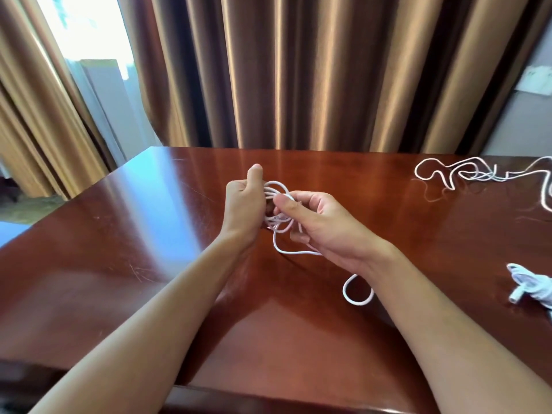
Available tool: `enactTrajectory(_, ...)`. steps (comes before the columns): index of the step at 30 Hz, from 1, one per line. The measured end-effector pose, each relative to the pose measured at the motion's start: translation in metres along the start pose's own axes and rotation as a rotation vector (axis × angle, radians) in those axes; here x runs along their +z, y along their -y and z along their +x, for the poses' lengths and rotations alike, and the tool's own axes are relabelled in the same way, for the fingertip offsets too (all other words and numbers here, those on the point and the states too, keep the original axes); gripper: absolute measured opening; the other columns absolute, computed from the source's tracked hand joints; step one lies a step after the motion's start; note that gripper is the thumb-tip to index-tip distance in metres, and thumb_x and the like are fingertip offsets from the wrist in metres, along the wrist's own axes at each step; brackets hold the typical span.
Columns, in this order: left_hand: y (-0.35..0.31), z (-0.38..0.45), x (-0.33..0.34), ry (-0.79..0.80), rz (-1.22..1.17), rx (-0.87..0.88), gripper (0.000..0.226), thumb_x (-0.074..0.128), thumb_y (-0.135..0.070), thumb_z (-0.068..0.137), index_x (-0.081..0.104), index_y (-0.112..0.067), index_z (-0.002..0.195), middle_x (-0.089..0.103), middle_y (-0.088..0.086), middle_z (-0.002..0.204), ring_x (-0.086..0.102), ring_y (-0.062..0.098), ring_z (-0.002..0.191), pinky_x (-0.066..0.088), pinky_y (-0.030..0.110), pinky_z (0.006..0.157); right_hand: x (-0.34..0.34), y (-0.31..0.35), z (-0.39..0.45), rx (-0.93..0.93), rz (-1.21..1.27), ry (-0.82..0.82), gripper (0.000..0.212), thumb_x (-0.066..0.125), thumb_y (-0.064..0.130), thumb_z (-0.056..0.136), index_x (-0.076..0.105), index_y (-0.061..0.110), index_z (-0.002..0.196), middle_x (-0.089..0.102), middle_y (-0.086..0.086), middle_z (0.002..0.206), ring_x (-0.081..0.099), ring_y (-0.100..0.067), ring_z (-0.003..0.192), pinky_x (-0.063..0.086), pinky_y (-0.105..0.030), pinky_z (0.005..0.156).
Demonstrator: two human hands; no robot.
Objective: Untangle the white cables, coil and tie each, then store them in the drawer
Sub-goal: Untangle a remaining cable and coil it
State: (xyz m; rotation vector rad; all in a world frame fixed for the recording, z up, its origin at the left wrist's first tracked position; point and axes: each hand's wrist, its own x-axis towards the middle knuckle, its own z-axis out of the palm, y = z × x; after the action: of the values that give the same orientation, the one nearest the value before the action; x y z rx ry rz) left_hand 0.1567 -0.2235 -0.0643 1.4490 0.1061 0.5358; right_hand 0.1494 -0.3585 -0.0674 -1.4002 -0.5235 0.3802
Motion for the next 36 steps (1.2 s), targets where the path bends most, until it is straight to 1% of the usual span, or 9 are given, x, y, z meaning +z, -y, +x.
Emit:
enactTrajectory(4,-0.009,-0.002,-0.004,0.221,-0.256,-0.415,0.067,0.044,-0.043,0.1,0.042,-0.02,0.037,0.032,-0.002,0.035,0.037,0.013,0.034,0.029,0.022,0.043,-0.007,0.001,0.002,0.009,0.005,0.049,0.033,0.058,0.024,0.101,0.066,-0.006,0.112,0.07,-0.006,0.097,0.042,-0.011,0.069,0.031,-0.015,0.046)
enactTrajectory(9,-0.016,-0.001,-0.012,0.444,-0.237,-0.454,0.055,0.041,-0.05,0.095,0.031,-0.021,0.049,0.021,-0.007,0.038,0.027,0.012,0.037,0.015,0.026,0.045,-0.013,0.007,-0.002,-0.003,-0.054,-0.002,0.033,0.06,0.019,0.1,0.062,-0.011,0.116,0.051,-0.006,0.078,0.037,-0.004,0.057,0.03,-0.013,0.046)
enactTrajectory(13,-0.016,-0.004,-0.009,0.326,-0.053,-0.38,0.045,0.059,-0.03,0.093,0.048,-0.018,0.05,0.032,-0.004,0.041,0.037,0.012,0.036,0.026,0.016,0.038,-0.014,0.009,-0.005,-0.015,-0.188,-0.037,0.023,0.066,0.016,0.097,0.07,-0.002,0.11,0.06,0.005,0.068,0.043,0.001,0.045,0.032,-0.009,0.046)
enactTrajectory(18,-0.012,-0.006,-0.006,0.213,0.021,-0.262,0.034,0.049,-0.003,0.09,0.046,-0.009,0.057,0.036,-0.003,0.038,0.031,0.009,0.03,0.018,0.012,0.034,-0.016,0.008,-0.006,-0.109,-0.418,-0.122,0.016,0.074,0.02,0.091,0.076,0.005,0.096,0.059,0.017,0.053,0.047,0.002,0.042,0.034,-0.009,0.045)
enactTrajectory(23,-0.012,-0.004,-0.004,0.188,-0.156,-0.344,0.039,0.042,-0.002,0.094,0.043,-0.007,0.056,0.038,-0.002,0.037,0.03,0.007,0.026,0.017,0.011,0.032,-0.016,0.01,-0.004,-0.149,-0.34,-0.188,0.028,0.052,0.021,0.105,0.072,0.001,0.098,0.051,0.018,0.046,0.046,0.002,0.04,0.037,-0.012,0.045)
enactTrajectory(26,-0.012,0.0,-0.003,0.208,-0.395,-0.471,0.045,0.036,-0.004,0.094,0.043,-0.006,0.05,0.04,0.005,0.044,0.023,0.006,0.026,0.013,0.012,0.026,-0.016,0.001,0.002,-0.236,-0.501,-0.241,0.018,0.054,0.015,0.104,0.071,0.015,0.098,0.056,0.02,0.057,0.049,0.0,0.049,0.037,-0.014,0.054)
enactTrajectory(29,-0.007,0.003,-0.002,0.091,-0.482,-0.507,0.032,0.032,-0.004,0.093,0.033,-0.012,0.062,0.038,0.003,0.043,0.02,0.007,0.025,0.014,0.015,0.024,-0.009,-0.011,0.002,-0.439,-0.883,-0.212,0.018,0.057,0.016,0.1,0.075,0.014,0.102,0.067,0.01,0.087,0.064,-0.006,0.079,0.046,-0.02,0.074)
enactTrajectory(33,-0.002,-0.007,-0.001,-0.123,-0.305,-0.409,0.032,0.037,-0.003,0.091,0.033,-0.012,0.06,0.032,-0.001,0.037,0.023,0.009,0.025,0.018,0.015,0.033,0.006,-0.01,-0.004,-0.461,-1.199,-0.098,0.019,0.051,0.02,0.101,0.067,0.01,0.095,0.057,0.005,0.087,0.063,-0.029,0.086,0.052,-0.045,0.076)
enactTrajectory(36,0.005,-0.008,0.002,-0.207,-0.163,-0.251,0.037,0.042,-0.006,0.089,0.03,-0.016,0.056,0.03,0.002,0.048,0.027,0.012,0.035,0.024,0.02,0.039,0.015,-0.004,-0.007,-0.507,-1.354,-0.113,0.017,0.051,0.019,0.099,0.064,0.009,0.097,0.066,-0.007,0.1,0.066,-0.036,0.093,0.051,-0.043,0.073)
